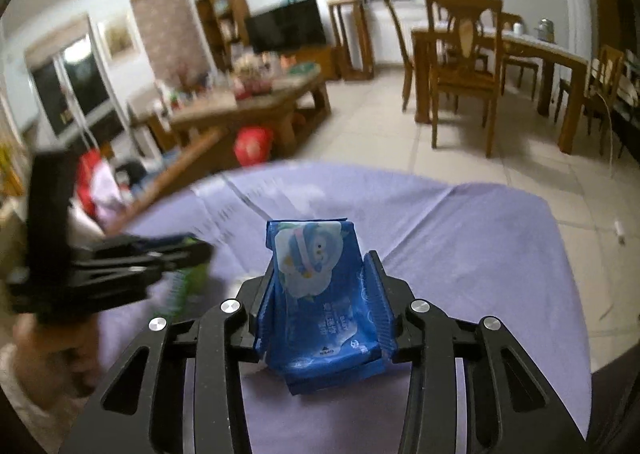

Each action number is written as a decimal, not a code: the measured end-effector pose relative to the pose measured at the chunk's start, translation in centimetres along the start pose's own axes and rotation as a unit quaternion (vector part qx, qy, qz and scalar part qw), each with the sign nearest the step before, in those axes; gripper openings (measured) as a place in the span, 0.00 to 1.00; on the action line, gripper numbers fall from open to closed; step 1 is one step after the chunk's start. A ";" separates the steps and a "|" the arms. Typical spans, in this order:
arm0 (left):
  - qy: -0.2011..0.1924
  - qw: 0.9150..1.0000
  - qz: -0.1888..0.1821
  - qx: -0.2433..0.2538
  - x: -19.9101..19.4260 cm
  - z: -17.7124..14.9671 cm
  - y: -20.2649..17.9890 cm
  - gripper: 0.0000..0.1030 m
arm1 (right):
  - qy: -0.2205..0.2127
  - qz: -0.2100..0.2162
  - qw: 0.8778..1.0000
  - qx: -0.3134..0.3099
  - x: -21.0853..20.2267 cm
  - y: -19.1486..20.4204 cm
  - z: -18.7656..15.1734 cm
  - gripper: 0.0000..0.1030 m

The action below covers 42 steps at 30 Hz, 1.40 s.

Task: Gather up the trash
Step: 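Grasp the green Doublemint tin with the left tool while the right tool grasps the blue tissue pack, then carry the green tin and blue tissue pack over the black bin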

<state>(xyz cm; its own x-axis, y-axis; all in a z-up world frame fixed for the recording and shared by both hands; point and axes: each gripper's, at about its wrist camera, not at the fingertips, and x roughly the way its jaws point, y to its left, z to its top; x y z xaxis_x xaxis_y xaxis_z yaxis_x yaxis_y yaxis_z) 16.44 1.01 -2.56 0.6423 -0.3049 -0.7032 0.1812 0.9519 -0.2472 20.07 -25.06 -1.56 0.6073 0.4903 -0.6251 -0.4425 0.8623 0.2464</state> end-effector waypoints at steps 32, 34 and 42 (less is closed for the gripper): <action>-0.104 0.972 -0.165 0.132 -5.0 0.2 -24.0 0.30 | -0.246 -0.152 0.933 0.216 -32.0 -19.2 -15.2 0.39; -0.098 0.967 -0.183 0.145 -4.3 -0.1 -26.8 0.30 | -0.251 -0.181 0.924 0.223 -33.3 -20.6 -16.1 0.39; -0.061 0.950 -0.236 0.197 -0.1 -2.8 -35.7 0.30 | -0.248 -0.248 0.905 0.239 -35.4 -24.7 -19.3 0.39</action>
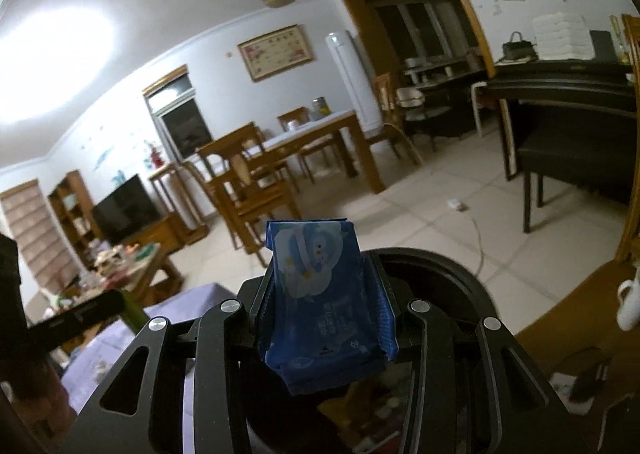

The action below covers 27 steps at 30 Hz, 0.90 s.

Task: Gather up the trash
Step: 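Carry the green tin and blue tissue pack over the black bin, then open both tools to drop the tin and tissue pack into the bin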

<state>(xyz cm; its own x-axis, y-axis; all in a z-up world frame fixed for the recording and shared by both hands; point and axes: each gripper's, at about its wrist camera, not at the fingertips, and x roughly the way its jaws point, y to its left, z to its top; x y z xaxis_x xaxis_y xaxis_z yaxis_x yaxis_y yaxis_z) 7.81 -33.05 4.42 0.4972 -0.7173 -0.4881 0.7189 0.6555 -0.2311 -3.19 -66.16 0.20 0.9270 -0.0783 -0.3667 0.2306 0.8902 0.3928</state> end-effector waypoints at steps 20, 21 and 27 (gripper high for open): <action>0.053 0.998 -0.017 0.005 5.9 -2.4 -2.3 0.30 | 0.037 -0.010 0.999 0.032 5.2 -2.9 -1.7 0.40; 0.054 0.998 -0.017 0.005 6.0 -2.3 -2.4 0.30 | 0.038 -0.011 0.999 0.031 5.3 -2.8 -1.8 0.40; 0.055 0.998 -0.009 0.023 6.1 -2.0 -3.0 0.32 | 0.044 -0.015 0.998 0.039 6.0 -2.0 -1.2 0.75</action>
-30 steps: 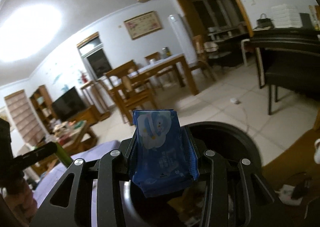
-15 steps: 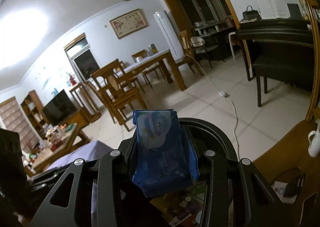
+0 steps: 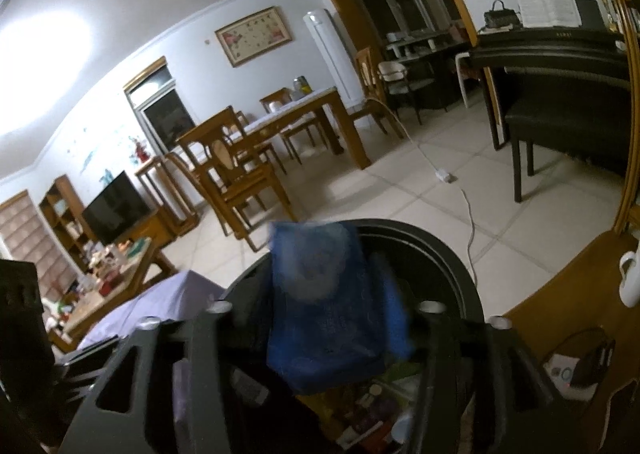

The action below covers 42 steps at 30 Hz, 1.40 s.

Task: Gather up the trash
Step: 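Open both tools to drop the tin and tissue pack into the bin, then move both tools back over the table toward the remaining items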

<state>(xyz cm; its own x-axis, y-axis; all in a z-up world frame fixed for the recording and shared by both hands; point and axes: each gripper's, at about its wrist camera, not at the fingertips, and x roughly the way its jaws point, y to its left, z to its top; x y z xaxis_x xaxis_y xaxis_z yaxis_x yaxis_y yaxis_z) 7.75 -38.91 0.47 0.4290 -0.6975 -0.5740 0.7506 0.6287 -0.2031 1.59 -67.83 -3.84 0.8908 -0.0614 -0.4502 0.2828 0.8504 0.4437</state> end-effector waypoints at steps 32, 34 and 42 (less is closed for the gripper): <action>0.009 0.944 0.265 -0.198 -18.5 -8.7 23.0 0.81 | 0.115 0.122 0.971 -0.168 3.5 19.1 -7.9 0.81; 0.032 0.942 0.266 -0.202 -18.0 -9.2 24.4 0.72 | 0.133 0.136 0.963 -0.193 4.2 22.0 -9.2 0.81; 0.059 0.954 0.203 -0.214 -15.7 -10.3 26.5 0.40 | 0.195 0.107 0.930 -0.294 8.6 29.6 -12.4 0.73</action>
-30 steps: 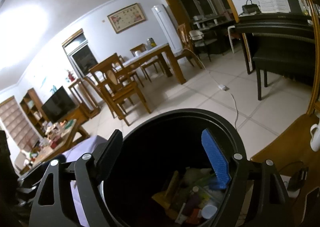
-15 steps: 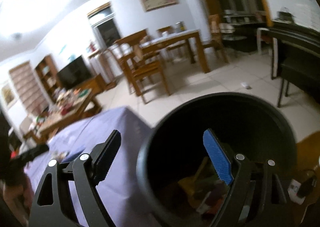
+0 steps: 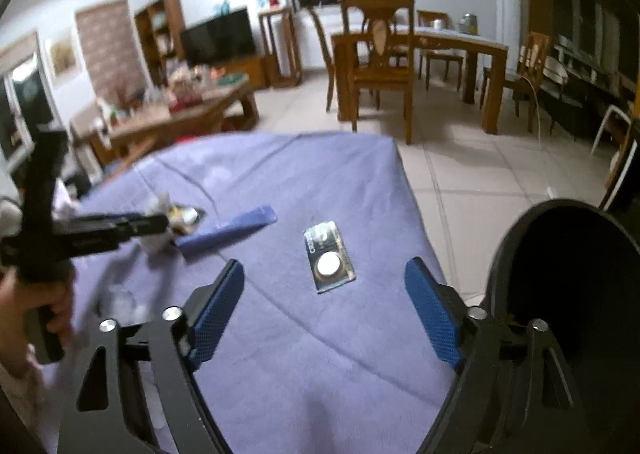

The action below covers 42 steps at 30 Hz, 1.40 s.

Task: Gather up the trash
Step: 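Grasp the white crumpled tissue with the left tool while the right tool grasps the silver battery card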

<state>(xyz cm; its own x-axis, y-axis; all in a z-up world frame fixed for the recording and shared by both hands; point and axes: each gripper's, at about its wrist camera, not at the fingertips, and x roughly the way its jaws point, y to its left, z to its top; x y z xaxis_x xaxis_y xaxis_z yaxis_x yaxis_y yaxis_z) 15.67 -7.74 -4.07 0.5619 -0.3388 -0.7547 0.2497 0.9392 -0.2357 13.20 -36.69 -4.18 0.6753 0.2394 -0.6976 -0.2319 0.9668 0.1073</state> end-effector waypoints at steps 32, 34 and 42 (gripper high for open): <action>-0.074 0.996 -0.051 -0.013 -3.4 -0.5 1.5 0.23 | -0.033 0.045 0.998 -0.003 -2.8 -1.1 -0.9 0.20; -0.090 0.994 -0.066 -0.003 -4.1 -0.4 0.4 0.23 | -0.059 0.058 0.996 0.023 -4.5 -2.0 -1.1 0.20; -0.103 0.984 -0.129 0.070 -5.1 0.1 -8.2 0.23 | -0.173 0.030 0.972 0.153 -12.4 -11.4 -3.4 0.21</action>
<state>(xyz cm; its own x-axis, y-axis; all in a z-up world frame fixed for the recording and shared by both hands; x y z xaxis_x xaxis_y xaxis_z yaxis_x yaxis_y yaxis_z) 10.83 -13.70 1.75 0.6101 -0.5819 -0.5378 0.5020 0.8090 -0.3059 5.11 -50.96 0.83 0.8742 0.2607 -0.4096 -0.0942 0.9187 0.3836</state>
